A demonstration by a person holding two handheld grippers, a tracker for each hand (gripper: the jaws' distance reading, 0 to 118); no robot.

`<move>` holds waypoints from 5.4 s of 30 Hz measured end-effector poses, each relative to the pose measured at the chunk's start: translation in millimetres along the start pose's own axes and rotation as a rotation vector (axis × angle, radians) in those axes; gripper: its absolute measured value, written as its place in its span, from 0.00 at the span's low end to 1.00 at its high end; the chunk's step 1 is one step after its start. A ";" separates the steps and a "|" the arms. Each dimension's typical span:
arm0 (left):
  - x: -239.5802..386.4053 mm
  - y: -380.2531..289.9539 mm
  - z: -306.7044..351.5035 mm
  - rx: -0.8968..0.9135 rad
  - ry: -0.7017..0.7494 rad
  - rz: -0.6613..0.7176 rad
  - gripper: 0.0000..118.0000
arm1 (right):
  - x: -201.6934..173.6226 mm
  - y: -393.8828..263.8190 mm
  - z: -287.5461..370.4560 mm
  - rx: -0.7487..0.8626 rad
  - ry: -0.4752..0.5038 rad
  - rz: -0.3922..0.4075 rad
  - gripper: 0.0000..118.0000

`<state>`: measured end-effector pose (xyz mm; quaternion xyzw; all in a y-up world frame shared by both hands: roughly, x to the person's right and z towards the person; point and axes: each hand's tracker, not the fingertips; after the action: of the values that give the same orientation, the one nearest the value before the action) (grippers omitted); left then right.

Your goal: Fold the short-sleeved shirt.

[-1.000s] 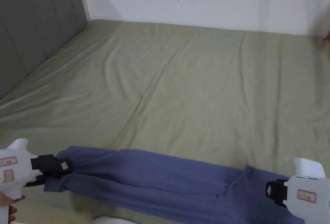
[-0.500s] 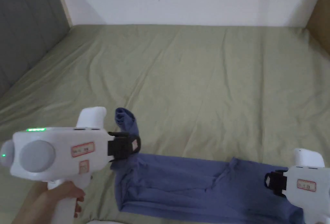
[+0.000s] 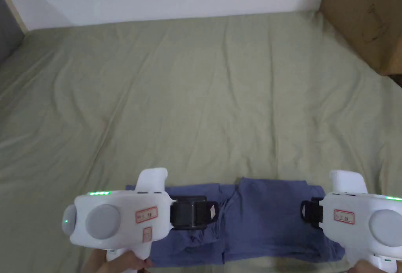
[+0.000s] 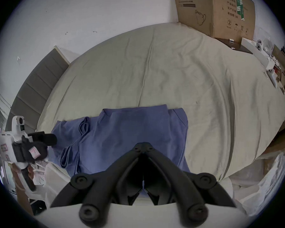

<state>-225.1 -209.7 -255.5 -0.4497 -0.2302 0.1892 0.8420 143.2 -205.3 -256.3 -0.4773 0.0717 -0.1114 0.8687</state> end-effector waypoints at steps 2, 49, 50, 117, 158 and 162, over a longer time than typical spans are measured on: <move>-6.7 2.6 23.6 0.060 -0.020 0.055 0.75 | -0.7 -0.9 -1.0 -0.003 0.003 0.000 0.00; -98.9 -37.2 97.9 0.137 -0.039 0.340 0.04 | -27.7 -1.2 3.5 -0.008 0.067 0.029 0.00; -110.2 -41.7 102.2 0.133 -0.052 0.374 0.05 | -32.2 -0.5 2.6 -0.011 0.070 0.038 0.00; 46.0 27.1 -19.9 -0.186 -0.182 -0.071 0.35 | 0.2 5.8 3.1 -0.038 0.034 -0.042 0.00; 83.2 -46.4 -87.6 -0.311 -0.181 -0.047 0.01 | 11.6 -7.1 5.5 -0.047 0.071 -0.081 0.00; 58.3 -22.1 -50.7 -0.187 -0.265 0.064 0.01 | 3.9 -0.7 10.1 -0.043 0.096 -0.063 0.00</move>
<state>-146.4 -224.6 -249.1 -0.5042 -0.3417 0.2513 0.7523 149.2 -198.5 -250.4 -0.4921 0.1006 -0.1600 0.8497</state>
